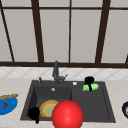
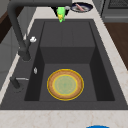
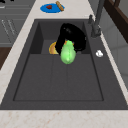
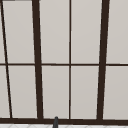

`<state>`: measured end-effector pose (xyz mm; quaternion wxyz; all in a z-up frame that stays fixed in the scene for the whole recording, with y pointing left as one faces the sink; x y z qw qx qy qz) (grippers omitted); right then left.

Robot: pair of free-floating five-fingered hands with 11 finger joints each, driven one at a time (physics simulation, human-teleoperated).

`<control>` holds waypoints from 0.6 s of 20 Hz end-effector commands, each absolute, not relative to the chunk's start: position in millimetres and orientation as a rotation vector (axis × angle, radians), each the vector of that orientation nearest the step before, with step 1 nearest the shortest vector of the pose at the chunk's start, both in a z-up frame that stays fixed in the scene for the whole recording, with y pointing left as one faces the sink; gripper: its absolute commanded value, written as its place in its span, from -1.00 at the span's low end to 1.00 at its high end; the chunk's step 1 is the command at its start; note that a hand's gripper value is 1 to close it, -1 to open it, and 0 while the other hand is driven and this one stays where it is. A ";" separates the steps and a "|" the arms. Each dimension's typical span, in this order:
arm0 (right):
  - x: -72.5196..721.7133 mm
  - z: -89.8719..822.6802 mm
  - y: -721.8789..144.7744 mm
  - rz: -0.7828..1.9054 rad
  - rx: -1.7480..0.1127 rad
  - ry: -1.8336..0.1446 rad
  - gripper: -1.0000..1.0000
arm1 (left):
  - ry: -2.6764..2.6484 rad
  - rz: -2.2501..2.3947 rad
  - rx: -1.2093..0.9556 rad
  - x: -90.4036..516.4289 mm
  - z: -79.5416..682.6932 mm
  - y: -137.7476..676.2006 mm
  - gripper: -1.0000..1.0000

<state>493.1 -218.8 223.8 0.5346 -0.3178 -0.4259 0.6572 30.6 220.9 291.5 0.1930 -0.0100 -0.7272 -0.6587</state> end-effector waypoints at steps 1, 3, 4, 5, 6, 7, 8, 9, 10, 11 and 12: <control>497.0 233.6 -193.0 1.562 -0.727 -1.033 1.00 | -2.040 -1.848 -0.028 30.6 291.5 220.9 0.00; 497.7 235.9 -178.4 1.562 -0.729 -1.032 1.00 | -2.040 -1.848 -0.028 30.6 291.5 220.9 0.00; 497.2 233.6 -170.4 1.564 -0.739 -1.031 1.00 | -2.040 -1.848 -0.028 30.6 291.5 220.9 0.00; 496.0 230.8 -160.3 1.567 -0.750 -1.019 1.00 | -2.040 -1.848 -0.028 30.6 291.5 220.9 0.00; 497.2 229.1 -152.8 1.563 -0.752 -1.017 1.00 | -2.040 -1.848 -0.028 30.6 291.5 220.9 0.00; 498.4 228.8 -145.1 1.565 -0.755 -1.015 1.00 | -2.040 -1.848 -0.028 30.6 291.5 220.9 0.00; 498.6 229.3 -137.2 1.563 -0.754 -1.018 1.00 | -2.040 -1.848 -0.028 30.6 291.5 220.9 0.00; 499.3 228.3 -129.3 1.563 -0.754 -1.017 1.00 | -2.040 -1.848 -0.028 30.6 291.5 220.9 0.00; 500.1 227.9 -121.3 1.563 -0.754 -1.017 1.00 | -2.040 -1.848 -0.028 30.6 291.5 220.9 0.00; 500.0 226.5 -113.3 1.563 -0.756 -1.019 1.00 | -2.040 -1.848 -0.028 30.6 291.5 220.9 0.00; 499.8 224.0 -105.2 1.561 -0.762 -1.025 1.00 | -2.040 -1.848 -0.028 30.6 291.5 220.9 0.00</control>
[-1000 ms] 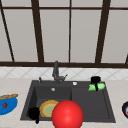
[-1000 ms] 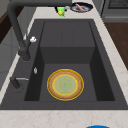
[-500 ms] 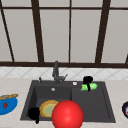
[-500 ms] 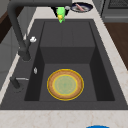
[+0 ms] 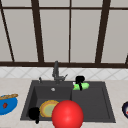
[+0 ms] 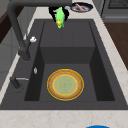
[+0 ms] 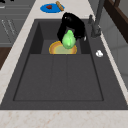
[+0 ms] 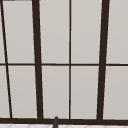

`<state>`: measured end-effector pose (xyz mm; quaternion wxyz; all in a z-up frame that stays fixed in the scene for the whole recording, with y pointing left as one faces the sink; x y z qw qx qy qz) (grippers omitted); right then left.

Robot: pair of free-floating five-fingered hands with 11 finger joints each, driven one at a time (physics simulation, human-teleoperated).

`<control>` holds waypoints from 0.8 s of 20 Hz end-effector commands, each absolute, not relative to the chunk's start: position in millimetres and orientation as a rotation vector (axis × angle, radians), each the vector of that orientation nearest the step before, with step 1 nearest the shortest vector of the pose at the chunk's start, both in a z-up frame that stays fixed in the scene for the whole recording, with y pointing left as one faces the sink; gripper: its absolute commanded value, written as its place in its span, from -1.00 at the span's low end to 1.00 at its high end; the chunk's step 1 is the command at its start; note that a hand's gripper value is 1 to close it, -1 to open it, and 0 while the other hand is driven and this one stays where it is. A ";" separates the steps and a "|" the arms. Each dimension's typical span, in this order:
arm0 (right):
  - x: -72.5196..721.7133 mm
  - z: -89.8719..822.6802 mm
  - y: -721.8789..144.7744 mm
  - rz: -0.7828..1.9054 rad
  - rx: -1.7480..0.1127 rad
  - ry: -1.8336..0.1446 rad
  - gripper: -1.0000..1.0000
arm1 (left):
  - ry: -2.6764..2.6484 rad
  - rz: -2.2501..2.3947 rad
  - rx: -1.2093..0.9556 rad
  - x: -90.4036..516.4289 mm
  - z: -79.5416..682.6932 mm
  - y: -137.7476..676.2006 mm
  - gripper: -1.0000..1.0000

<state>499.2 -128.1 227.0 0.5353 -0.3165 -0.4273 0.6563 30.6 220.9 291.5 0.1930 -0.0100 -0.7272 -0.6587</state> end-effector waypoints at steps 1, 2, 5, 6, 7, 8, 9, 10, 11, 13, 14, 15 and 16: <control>500.6 221.4 -97.1 1.560 -0.766 -1.028 1.00 | -2.040 -1.848 -0.028 30.6 291.5 220.9 0.00; 501.2 219.4 -89.0 1.559 -0.767 -1.029 1.00 | -2.040 -1.848 -0.028 30.6 291.5 220.9 0.00; 500.2 215.0 -64.6 1.558 -0.768 -1.031 1.00 | -2.040 -1.848 -0.028 30.6 291.5 220.9 0.00; 500.1 213.3 -56.5 1.558 -0.768 -1.031 1.00 | -2.040 -1.848 -0.028 30.6 291.5 220.9 0.00; 500.1 211.7 -48.4 1.558 -0.768 -1.032 1.00 | -2.040 -1.848 -0.028 30.6 291.5 220.9 0.00; 500.0 209.9 -40.3 1.558 -0.768 -1.032 1.00 | -2.040 -1.848 -0.028 30.6 291.5 220.9 0.00; 499.9 208.2 -32.2 1.558 -0.768 -1.032 1.00 | -2.040 -1.848 -0.028 30.6 291.5 220.9 0.00; 499.9 206.9 -24.0 1.558 -0.767 -1.032 1.00 | -2.040 -1.848 -0.028 30.6 291.5 220.9 0.00; 499.8 205.2 -15.9 1.558 -0.767 -1.033 1.00 | -2.040 -1.848 -0.028 30.6 291.5 220.9 0.00; 499.6 202.1 0.3 1.557 -0.767 -1.033 1.00 | -2.040 -1.848 -0.028 30.6 291.5 220.9 0.00; 499.6 198.2 8.4 1.558 -0.763 -1.029 1.00 | -2.040 -1.848 -0.028 30.6 291.5 220.9 0.00; 499.5 196.2 16.5 1.558 -0.764 -1.031 1.00 | -2.040 -1.848 -0.028 30.6 291.5 220.9 0.00; 499.5 192.2 24.6 1.558 -0.762 -1.029 1.00 | -2.040 -1.848 -0.028 30.6 291.5 220.9 0.00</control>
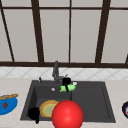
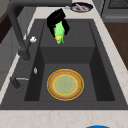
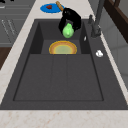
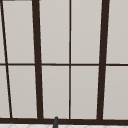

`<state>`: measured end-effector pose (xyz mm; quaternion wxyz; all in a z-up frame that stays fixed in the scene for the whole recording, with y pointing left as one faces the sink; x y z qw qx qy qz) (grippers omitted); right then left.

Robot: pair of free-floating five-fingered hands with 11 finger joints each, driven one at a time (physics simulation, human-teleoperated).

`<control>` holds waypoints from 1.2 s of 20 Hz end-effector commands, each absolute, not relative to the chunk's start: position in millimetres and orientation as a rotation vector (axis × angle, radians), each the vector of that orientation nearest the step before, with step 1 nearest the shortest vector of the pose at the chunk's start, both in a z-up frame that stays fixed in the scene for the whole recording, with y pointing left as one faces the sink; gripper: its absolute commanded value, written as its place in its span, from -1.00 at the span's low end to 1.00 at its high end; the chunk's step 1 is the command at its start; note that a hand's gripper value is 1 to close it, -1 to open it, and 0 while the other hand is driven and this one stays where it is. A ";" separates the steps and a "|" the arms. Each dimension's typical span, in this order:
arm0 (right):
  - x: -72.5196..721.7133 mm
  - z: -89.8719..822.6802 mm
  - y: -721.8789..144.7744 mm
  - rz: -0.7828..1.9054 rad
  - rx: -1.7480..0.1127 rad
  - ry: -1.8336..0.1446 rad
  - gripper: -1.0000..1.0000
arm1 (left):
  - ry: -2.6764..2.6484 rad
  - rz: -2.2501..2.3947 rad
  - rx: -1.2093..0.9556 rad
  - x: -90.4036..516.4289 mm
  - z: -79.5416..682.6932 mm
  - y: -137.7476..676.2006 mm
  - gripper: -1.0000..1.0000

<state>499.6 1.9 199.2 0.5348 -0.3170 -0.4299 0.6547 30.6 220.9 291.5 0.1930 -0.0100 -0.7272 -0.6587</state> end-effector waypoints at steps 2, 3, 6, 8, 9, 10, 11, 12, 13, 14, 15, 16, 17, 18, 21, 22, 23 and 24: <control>498.6 183.4 41.0 1.557 -0.765 -1.034 1.00 | -2.040 -1.848 -0.028 30.6 291.5 220.9 0.00; 498.5 178.7 49.2 1.556 -0.769 -1.036 1.00 | -2.040 -1.848 -0.028 30.6 291.5 220.9 0.00; 496.3 165.8 73.7 1.556 -0.774 -1.039 1.00 | -2.040 -1.848 -0.028 30.6 291.5 220.9 0.00; 494.4 157.8 90.0 1.559 -0.771 -1.038 1.00 | -2.040 -1.848 -0.028 30.6 291.5 220.9 0.00; 493.1 153.7 98.1 1.561 -0.770 -1.038 1.00 | -2.040 -1.848 -0.028 30.6 291.5 220.9 0.00; 492.2 149.6 106.2 1.562 -0.765 -1.036 1.00 | -2.040 -1.848 -0.028 30.6 291.5 220.9 0.00; 491.4 145.6 114.3 1.564 -0.760 -1.032 1.00 | -2.040 -1.848 -0.028 30.6 291.5 220.9 0.00; 490.3 140.9 122.4 1.566 -0.762 -1.029 1.00 | -2.040 -1.848 -0.028 30.6 291.5 220.9 0.00; 486.6 136.5 130.5 1.567 -0.763 -1.031 1.00 | -2.040 -1.848 -0.028 30.6 291.5 220.9 0.00; 483.2 133.1 138.6 1.569 -0.763 -1.028 1.00 | -2.040 -1.848 -0.028 30.6 291.5 220.9 0.00; 479.9 129.6 146.7 1.573 -0.763 -1.027 1.00 | -2.040 -1.848 -0.028 30.6 291.5 220.9 0.00; 473.6 125.1 154.1 1.575 -0.764 -1.029 1.00 | -2.040 -1.848 -0.028 30.6 291.5 220.9 0.00; 466.0 120.5 159.9 1.581 -0.767 -1.039 1.00 | -2.040 -1.848 -0.028 30.6 291.5 220.9 0.00; 458.9 115.8 166.0 1.583 -0.768 -1.044 1.00 | -2.040 -1.848 -0.028 30.6 291.5 220.9 0.00; 436.2 103.5 182.1 1.558 -0.767 -1.052 1.00 | -2.040 -1.848 -0.028 30.6 291.5 220.9 0.00; 427.9 97.2 185.5 1.554 -0.753 -1.036 1.00 | -2.040 -1.848 -0.028 30.6 291.5 220.9 0.00; 426.8 93.3 190.7 1.558 -0.713 -0.999 1.00 | -2.040 -1.848 -0.028 30.6 291.5 220.9 0.00; 421.7 86.3 191.1 1.548 -0.719 -0.997 1.00 | -2.040 -1.848 -0.028 30.6 291.5 220.9 0.00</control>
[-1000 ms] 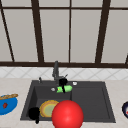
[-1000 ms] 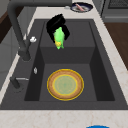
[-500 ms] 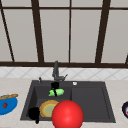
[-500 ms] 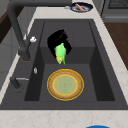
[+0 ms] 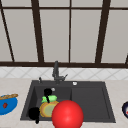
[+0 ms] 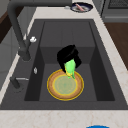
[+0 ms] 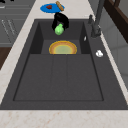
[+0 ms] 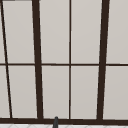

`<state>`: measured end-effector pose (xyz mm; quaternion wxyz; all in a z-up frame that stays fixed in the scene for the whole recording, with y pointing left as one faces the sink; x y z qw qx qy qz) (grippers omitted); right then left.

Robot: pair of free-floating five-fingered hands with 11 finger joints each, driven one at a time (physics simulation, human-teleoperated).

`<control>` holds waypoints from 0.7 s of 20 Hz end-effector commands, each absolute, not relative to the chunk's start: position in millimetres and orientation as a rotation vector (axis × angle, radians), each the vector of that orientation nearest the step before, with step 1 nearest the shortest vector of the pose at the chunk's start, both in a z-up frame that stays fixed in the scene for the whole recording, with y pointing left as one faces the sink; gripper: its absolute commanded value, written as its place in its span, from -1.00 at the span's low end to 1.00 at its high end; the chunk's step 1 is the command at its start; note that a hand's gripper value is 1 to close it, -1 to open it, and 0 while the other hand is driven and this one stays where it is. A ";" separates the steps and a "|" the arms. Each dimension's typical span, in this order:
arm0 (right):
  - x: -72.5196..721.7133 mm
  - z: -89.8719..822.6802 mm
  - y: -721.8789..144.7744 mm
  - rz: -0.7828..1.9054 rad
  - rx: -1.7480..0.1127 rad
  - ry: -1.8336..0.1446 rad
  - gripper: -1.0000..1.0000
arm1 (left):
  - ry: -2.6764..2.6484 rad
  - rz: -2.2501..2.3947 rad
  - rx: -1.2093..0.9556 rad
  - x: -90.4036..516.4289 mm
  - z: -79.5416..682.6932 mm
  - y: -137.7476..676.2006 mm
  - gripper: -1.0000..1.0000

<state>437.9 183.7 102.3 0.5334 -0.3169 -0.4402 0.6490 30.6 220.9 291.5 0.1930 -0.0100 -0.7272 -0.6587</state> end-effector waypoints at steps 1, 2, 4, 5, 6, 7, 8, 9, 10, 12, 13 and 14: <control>417.9 74.3 186.9 1.544 -0.735 -0.995 1.00 | -2.040 -1.848 -0.028 30.6 291.5 220.9 0.00; 417.7 64.9 187.3 1.547 -0.747 -1.002 1.00 | -2.040 -1.848 -0.028 30.6 291.5 220.9 0.00; 411.7 49.7 180.3 1.540 -0.755 -1.055 1.00 | -2.040 -1.848 -0.028 30.6 291.5 220.9 0.00; 410.5 42.3 178.7 1.537 -0.748 -1.081 1.00 | -2.040 -1.848 -0.028 30.6 291.5 220.9 0.00; 412.2 37.0 175.7 1.535 -0.750 -1.119 1.00 | -2.040 -1.848 -0.028 30.6 291.5 220.9 0.00; 409.6 31.8 171.8 1.537 -0.748 -1.143 1.00 | -2.040 -1.848 -0.028 30.6 291.5 220.9 0.00; 410.0 31.5 172.5 1.544 -0.752 -1.151 1.00 | -2.040 -1.848 -0.028 30.6 291.5 220.9 0.00; 413.4 30.0 172.8 1.563 -0.751 -1.157 1.00 | -2.040 -1.848 -0.028 30.6 291.5 220.9 0.00; 415.8 27.2 168.6 1.569 -0.714 -1.154 1.00 | -2.040 -1.848 -0.028 30.6 291.5 220.9 0.00; 416.9 18.9 164.8 1.579 -0.717 -1.147 1.00 | -2.040 -1.848 -0.028 30.6 291.5 220.9 0.00; 419.4 7.6 167.5 1.581 -0.713 -1.126 1.00 | -2.040 -1.848 -0.028 30.6 291.5 220.9 0.00; 420.5 0.3 167.2 1.571 -0.705 -1.116 1.00 | -2.040 -1.848 -0.028 30.6 291.5 220.9 0.00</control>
